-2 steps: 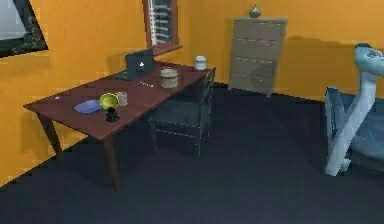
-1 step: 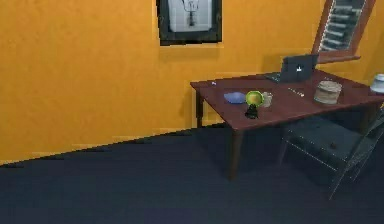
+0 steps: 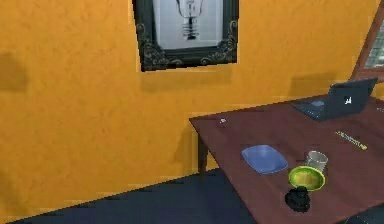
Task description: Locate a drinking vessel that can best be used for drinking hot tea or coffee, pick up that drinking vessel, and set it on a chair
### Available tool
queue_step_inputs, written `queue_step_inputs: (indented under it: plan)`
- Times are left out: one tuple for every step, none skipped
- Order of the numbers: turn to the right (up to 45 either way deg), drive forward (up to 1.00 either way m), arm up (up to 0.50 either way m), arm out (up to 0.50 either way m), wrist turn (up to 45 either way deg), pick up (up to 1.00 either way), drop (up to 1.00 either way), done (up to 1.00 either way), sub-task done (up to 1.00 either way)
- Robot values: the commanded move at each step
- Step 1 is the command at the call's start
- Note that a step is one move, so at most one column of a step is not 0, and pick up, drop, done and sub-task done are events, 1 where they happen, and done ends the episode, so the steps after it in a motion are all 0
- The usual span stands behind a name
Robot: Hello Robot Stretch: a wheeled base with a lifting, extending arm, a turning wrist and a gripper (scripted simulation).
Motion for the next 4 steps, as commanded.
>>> queue_step_inputs:
  plan:
    - [-45.0, 0.0, 0.0, 0.0, 0.0, 0.0, 0.0, 0.0, 0.0]
    - [45.0, 0.0, 0.0, 0.0, 0.0, 0.0, 0.0, 0.0, 0.0]
    - [45.0, 0.0, 0.0, 0.0, 0.0, 0.0, 0.0, 0.0, 0.0]
    - [24.0, 0.0, 0.0, 0.0, 0.0, 0.0, 0.0, 0.0, 0.0]
